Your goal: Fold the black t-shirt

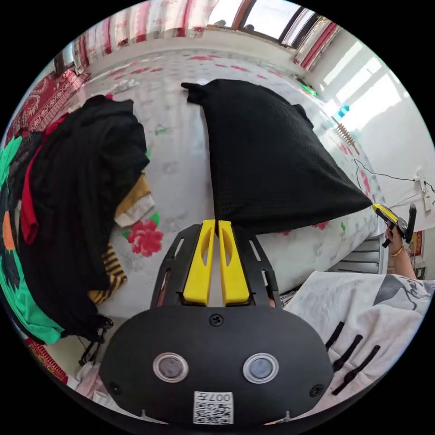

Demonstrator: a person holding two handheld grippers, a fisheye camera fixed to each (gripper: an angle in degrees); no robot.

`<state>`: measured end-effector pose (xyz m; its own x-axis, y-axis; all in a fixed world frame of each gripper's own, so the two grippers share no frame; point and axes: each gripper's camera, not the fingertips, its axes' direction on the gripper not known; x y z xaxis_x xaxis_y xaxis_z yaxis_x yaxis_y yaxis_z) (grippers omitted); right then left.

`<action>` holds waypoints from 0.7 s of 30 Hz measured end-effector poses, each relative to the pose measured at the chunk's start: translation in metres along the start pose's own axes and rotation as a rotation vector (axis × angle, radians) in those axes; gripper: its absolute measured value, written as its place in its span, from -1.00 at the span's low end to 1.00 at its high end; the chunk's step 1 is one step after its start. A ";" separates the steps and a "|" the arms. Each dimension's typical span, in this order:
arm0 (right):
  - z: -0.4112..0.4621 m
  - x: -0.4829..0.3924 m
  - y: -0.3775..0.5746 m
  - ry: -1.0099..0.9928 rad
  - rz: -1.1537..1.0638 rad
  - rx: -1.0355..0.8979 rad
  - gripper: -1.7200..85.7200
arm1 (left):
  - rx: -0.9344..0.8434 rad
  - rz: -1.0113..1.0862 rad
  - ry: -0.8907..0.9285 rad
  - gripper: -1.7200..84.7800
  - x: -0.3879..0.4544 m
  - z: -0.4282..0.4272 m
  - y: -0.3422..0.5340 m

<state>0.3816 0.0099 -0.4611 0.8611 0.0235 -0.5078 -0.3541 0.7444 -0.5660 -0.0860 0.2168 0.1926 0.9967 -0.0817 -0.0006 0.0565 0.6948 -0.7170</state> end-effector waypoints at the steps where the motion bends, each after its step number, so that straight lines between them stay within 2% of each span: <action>1: 0.021 -0.003 0.005 -0.009 0.007 -0.051 -0.97 | -0.028 0.007 -0.021 -0.98 0.004 0.010 0.004; 3: 0.040 -0.005 0.014 -0.010 0.013 -0.100 -0.97 | -0.083 0.093 -0.123 -0.98 0.020 0.029 0.017; 6: 0.049 -0.002 0.026 -0.017 0.021 -0.119 -0.97 | -0.103 0.149 -0.155 -0.98 0.031 0.036 0.029; 11: 0.060 0.000 0.037 -0.041 0.025 -0.135 -0.97 | -0.106 0.089 -0.112 -0.98 0.033 0.046 0.041; 21: 0.115 -0.006 0.034 0.011 -0.027 -0.236 -0.97 | -0.143 0.069 -0.171 -0.98 0.057 0.081 0.053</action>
<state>0.4065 0.1117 -0.4030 0.8678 -0.0026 -0.4969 -0.4078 0.5678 -0.7151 -0.0214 0.3069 0.2105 0.9940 0.0932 0.0567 -0.0086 0.5853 -0.8108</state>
